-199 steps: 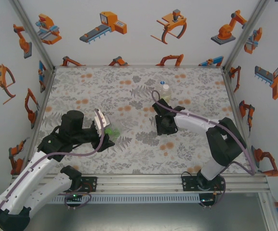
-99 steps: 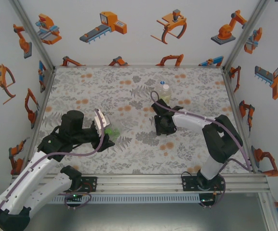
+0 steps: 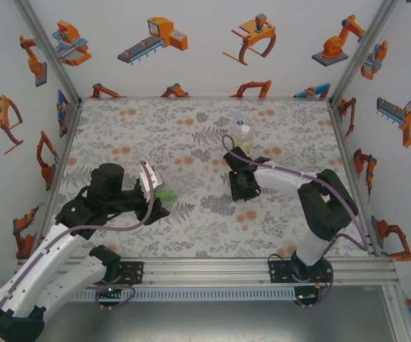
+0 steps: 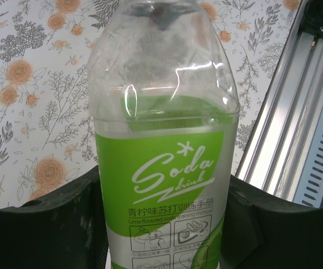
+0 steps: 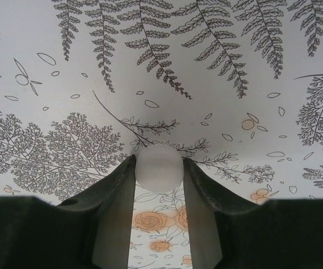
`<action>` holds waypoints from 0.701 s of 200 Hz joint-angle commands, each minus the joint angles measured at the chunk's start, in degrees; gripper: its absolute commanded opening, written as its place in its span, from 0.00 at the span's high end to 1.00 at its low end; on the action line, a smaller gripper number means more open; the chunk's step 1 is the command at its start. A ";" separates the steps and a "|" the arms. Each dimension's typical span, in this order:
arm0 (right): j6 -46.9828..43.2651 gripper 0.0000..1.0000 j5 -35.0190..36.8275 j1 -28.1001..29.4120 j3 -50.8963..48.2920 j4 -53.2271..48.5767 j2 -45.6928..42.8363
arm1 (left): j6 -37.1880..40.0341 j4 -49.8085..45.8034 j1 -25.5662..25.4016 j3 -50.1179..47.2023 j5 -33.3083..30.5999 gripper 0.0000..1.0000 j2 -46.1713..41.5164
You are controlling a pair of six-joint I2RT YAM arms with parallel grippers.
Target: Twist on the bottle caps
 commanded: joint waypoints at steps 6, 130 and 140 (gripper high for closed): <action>-0.53 0.67 -0.51 -0.39 1.58 -1.34 -0.22 | 0.18 0.57 0.25 0.51 1.09 0.97 -0.15; -21.31 0.92 -19.98 5.74 -2.59 9.83 -28.49 | 5.55 1.03 0.03 -1.24 8.54 1.00 -2.94; -24.65 0.95 -24.17 6.00 -4.28 13.02 -31.76 | 7.46 1.04 -0.17 -1.76 10.17 1.00 -3.45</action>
